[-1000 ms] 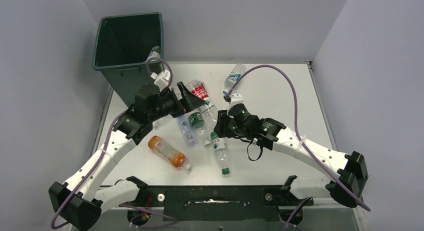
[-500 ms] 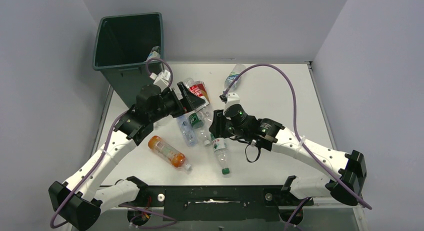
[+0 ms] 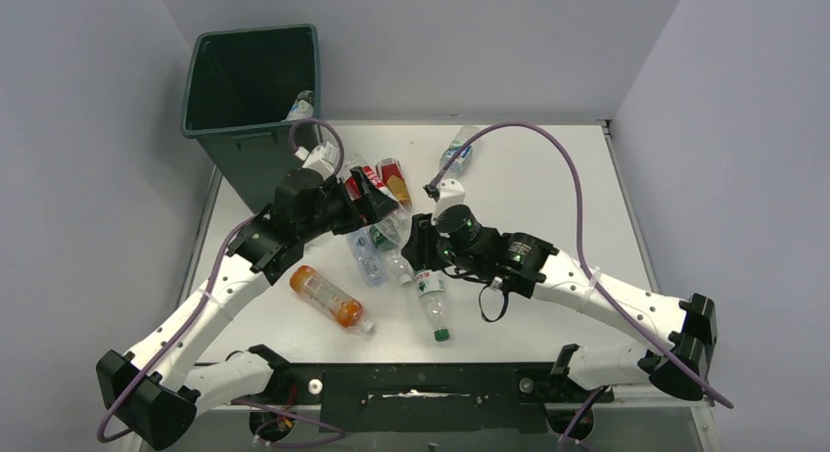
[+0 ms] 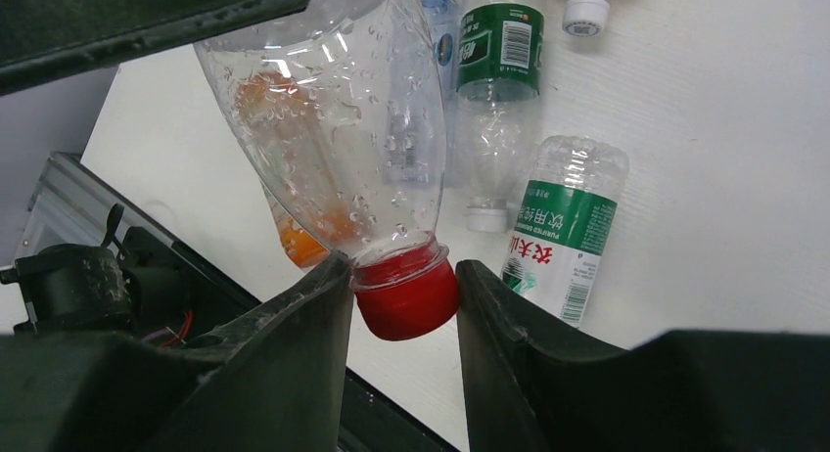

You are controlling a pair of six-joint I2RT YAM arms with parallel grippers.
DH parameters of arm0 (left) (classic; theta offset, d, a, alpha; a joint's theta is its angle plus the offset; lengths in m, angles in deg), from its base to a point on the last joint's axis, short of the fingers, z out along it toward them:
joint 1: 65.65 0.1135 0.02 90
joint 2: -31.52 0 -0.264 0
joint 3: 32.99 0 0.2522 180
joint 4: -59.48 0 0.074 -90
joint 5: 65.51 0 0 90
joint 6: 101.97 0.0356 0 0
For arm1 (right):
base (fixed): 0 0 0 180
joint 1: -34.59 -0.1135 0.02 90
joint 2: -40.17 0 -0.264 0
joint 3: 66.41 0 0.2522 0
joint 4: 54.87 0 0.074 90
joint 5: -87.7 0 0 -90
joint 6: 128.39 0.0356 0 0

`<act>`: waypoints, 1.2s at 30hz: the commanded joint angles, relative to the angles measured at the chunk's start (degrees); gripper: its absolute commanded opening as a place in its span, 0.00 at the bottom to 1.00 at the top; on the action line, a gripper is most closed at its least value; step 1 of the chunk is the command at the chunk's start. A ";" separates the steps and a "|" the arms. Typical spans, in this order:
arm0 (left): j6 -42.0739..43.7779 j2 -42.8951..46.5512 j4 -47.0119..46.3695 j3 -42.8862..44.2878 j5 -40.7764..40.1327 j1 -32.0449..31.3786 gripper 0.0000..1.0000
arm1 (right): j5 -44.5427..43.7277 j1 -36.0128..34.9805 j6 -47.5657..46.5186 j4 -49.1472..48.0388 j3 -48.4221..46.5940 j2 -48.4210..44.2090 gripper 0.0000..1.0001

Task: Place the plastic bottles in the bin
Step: Pick up the plastic bottle at the center of the board.

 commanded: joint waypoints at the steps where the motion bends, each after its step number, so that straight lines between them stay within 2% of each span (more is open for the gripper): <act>1: 2.20 -0.13 -0.01 2.96 -3.10 -0.66 0.88 | -1.66 -1.79 0.56 -2.39 -3.24 -1.50 0.21; 10: 2.81 -0.48 0.70 2.77 -5.70 -1.89 0.88 | -2.62 -3.85 0.90 -2.35 -3.88 -1.37 0.21; 20: 3.75 -1.08 2.17 3.21 -6.93 -2.16 0.58 | -2.36 -3.92 0.81 -2.31 -4.79 -0.84 0.23; 22: 3.83 -1.24 2.17 3.29 -6.99 -2.17 0.55 | -2.38 -3.93 0.96 -2.11 -4.79 -0.83 0.35; 26: 4.91 -1.76 2.96 4.43 -7.52 -2.11 0.55 | -2.70 -4.11 1.74 -1.54 -4.30 -1.22 0.73; 28: 5.55 -2.08 3.45 5.21 -7.87 -2.18 0.55 | -3.13 -4.36 2.24 -1.11 -3.80 -1.80 0.85; 32: 6.82 -2.92 4.28 7.01 -8.04 -2.18 0.55 | -3.78 -4.83 3.36 -0.53 -2.25 -3.41 1.00; 36: 8.01 -3.82 5.33 9.25 -8.18 -2.13 0.55 | -4.59 -5.45 4.50 -0.20 -0.20 -6.04 0.98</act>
